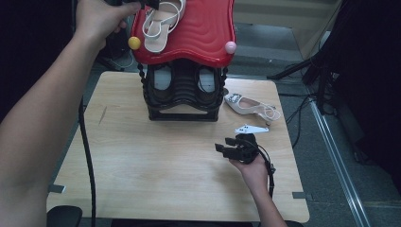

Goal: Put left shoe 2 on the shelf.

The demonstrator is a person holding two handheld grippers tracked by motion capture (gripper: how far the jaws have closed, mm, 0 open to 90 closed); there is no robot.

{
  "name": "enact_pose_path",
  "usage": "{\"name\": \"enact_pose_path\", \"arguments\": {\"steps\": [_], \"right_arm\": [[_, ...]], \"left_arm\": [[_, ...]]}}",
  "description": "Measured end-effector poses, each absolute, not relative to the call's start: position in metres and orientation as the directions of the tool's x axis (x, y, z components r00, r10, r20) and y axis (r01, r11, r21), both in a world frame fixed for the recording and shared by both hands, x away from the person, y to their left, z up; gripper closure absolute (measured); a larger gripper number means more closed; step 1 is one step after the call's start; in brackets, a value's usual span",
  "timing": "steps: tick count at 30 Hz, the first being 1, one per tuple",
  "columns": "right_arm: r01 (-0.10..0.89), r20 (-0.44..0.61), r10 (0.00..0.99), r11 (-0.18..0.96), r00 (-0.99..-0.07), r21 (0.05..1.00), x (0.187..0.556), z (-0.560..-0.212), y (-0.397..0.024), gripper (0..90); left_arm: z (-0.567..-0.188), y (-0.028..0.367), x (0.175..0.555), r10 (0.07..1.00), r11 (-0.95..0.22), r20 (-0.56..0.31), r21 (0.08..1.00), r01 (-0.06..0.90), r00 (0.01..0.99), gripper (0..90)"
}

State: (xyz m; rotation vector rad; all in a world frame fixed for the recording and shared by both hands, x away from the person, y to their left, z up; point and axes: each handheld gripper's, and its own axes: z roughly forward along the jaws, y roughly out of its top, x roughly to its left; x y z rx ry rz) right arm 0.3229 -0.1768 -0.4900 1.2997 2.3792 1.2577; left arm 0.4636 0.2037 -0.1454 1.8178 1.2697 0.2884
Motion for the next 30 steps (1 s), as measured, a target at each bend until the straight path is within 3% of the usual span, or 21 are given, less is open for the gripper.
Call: {"name": "enact_pose_path", "arguments": {"steps": [14, 30], "right_arm": [[0.621, 0.239, 0.749, 0.279, -0.618, 0.733, 0.327, -0.489, -0.174, 47.2], [0.604, 0.234, 0.733, 0.289, -0.639, 0.743, 0.333, -0.488, -0.167, 47.5]], "left_arm": [[-0.140, 0.240, 0.450, 0.867, -0.088, -0.259, 0.763, 0.641, 0.427, 43.9], [-0.186, 0.273, 0.438, 0.881, -0.080, -0.260, 0.741, 0.667, 0.395, 43.9]]}}
